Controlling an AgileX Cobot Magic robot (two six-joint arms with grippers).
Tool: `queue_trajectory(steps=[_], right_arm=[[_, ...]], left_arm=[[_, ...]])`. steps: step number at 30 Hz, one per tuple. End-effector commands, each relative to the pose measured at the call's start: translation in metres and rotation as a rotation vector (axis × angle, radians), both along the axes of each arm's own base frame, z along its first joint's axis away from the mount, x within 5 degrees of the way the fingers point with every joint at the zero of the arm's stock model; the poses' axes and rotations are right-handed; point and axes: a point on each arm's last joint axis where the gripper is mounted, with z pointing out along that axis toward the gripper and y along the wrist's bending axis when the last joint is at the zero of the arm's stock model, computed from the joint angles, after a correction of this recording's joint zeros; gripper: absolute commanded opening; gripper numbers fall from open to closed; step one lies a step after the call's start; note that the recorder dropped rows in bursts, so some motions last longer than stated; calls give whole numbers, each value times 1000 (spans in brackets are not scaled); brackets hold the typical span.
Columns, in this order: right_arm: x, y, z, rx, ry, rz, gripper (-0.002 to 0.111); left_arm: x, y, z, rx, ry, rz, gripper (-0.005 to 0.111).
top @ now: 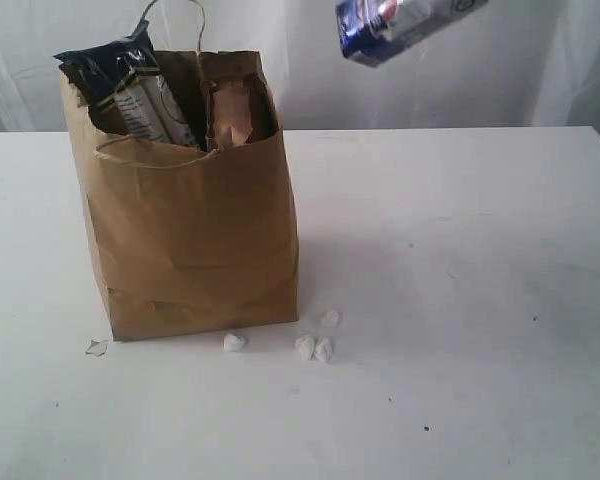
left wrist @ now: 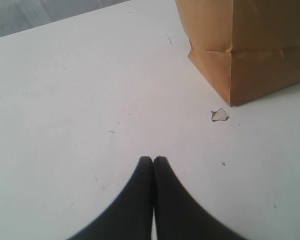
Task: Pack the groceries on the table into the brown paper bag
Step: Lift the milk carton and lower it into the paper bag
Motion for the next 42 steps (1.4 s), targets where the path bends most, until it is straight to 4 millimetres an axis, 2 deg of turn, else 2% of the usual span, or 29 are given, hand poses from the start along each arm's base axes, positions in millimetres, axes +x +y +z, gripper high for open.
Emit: queue_trajectory(steps=[1, 4, 8, 13, 17, 19, 22, 26, 31, 35, 38, 42], right_arm=[[-9, 7, 27, 107, -89, 46, 32], [-13, 18, 32, 109, -106, 81, 32], [-15, 45, 33, 126, -134, 117, 32], [-3, 89, 21, 150, -181, 129, 32], [6, 119, 14, 132, -313, 126, 32], [16, 132, 6, 79, -439, 111, 32], [22, 151, -10, 56, -436, 143, 32], [19, 167, -32, 18, -363, 268, 32], [12, 171, -49, -36, -283, 414, 32], [16, 168, -57, -141, -313, 414, 32], [20, 170, -63, -150, -302, 413, 32], [24, 181, -76, -125, -270, 415, 32]], left_arm=[[0, -1, -1, -10, 1, -6, 0], [0, -1, -1, -10, 1, -6, 0], [0, -1, -1, -10, 1, -6, 0], [0, -1, -1, -10, 1, -6, 0], [0, -1, -1, -10, 1, -6, 0], [0, -1, -1, -10, 1, -6, 0], [0, -1, -1, -10, 1, -6, 0], [0, -1, -1, -10, 1, -6, 0], [0, -1, -1, -10, 1, -6, 0], [0, -1, -1, -10, 1, -6, 0], [0, -1, -1, -10, 1, -6, 0], [0, -1, -1, -10, 1, -6, 0]])
